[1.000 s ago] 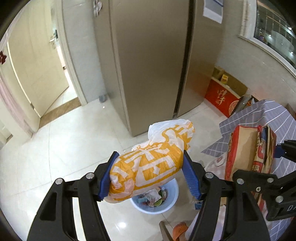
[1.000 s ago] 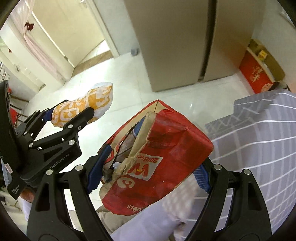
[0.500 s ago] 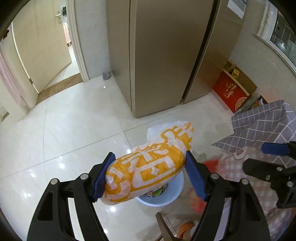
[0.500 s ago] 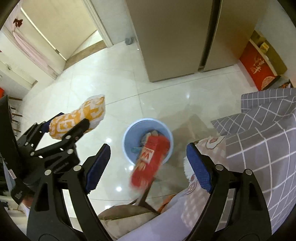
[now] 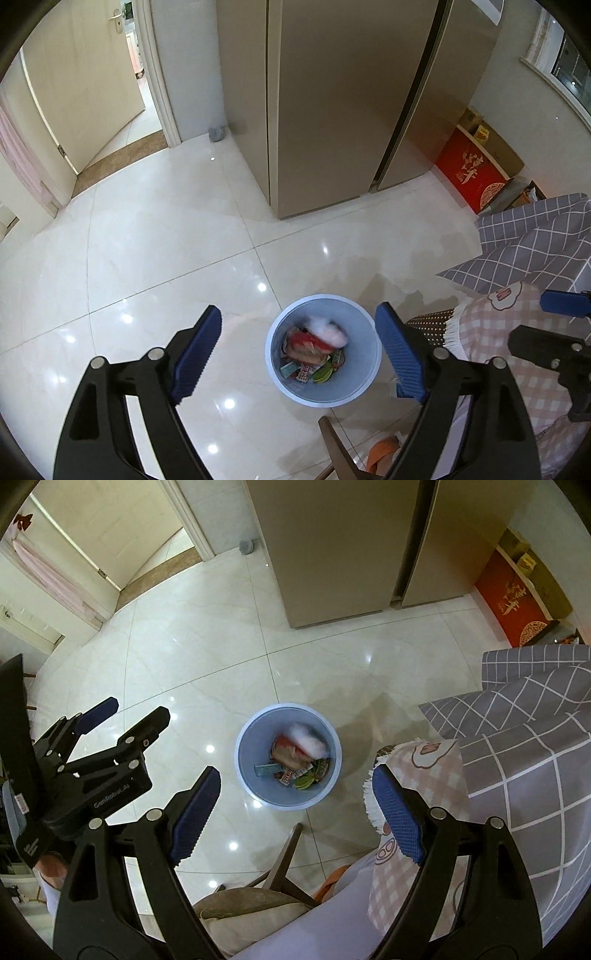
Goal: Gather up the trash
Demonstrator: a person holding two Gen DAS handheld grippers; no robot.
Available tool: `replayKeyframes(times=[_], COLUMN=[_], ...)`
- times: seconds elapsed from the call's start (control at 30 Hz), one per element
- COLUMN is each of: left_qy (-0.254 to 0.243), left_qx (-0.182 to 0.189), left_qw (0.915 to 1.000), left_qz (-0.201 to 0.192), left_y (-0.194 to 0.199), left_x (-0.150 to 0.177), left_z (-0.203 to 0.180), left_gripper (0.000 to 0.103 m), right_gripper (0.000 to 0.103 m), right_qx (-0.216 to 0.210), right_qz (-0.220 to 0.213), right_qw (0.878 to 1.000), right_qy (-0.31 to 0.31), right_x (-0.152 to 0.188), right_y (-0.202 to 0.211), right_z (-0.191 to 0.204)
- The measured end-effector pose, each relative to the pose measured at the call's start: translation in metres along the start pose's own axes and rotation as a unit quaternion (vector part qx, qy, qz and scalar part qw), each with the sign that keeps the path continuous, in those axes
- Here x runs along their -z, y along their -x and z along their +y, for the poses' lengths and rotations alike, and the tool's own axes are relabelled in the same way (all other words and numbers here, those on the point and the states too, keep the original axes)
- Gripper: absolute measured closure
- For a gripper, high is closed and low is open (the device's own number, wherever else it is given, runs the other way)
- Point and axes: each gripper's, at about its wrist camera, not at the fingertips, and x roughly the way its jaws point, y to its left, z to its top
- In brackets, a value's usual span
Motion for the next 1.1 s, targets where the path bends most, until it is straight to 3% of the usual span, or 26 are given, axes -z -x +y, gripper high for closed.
replayKeyframes(times=[0.33,0.67,0.93,1.1], left_qy=[-0.019,-0.034,-0.072,-0.109], left_qx=[-0.028,-0.028,0.004,0.013], left_qw=[0.9994,0.9989,0.9946,0.9866], left_qz=[-0.003,-0.016,-0.075,-0.12], left_y=[0.018,0.076,0.145,0.184], left_x=[0.011,0.032,0.062,0.091], left_z=[-0.015,-0.059,-0.109,-0.137], left_gripper=[0.019,0.019,0.015,0.015], right_gripper=[0.02,0.017,0.014,0.013], right_qx=[-0.01,0.007,0.027,0.029], right_qz=[-0.028,-0.12,-0.214,-0.264], right_qw=[0.999,0.992,0.972,0.955], right_qy=[-0.011,-0.036,-0.088,-0.129], right_x=[0.021,0.07,0.143,0.192], right_y=[0.028,0.094,0.154,0.182], right_z=[-0.018,-0.043,-0.062,-0.067])
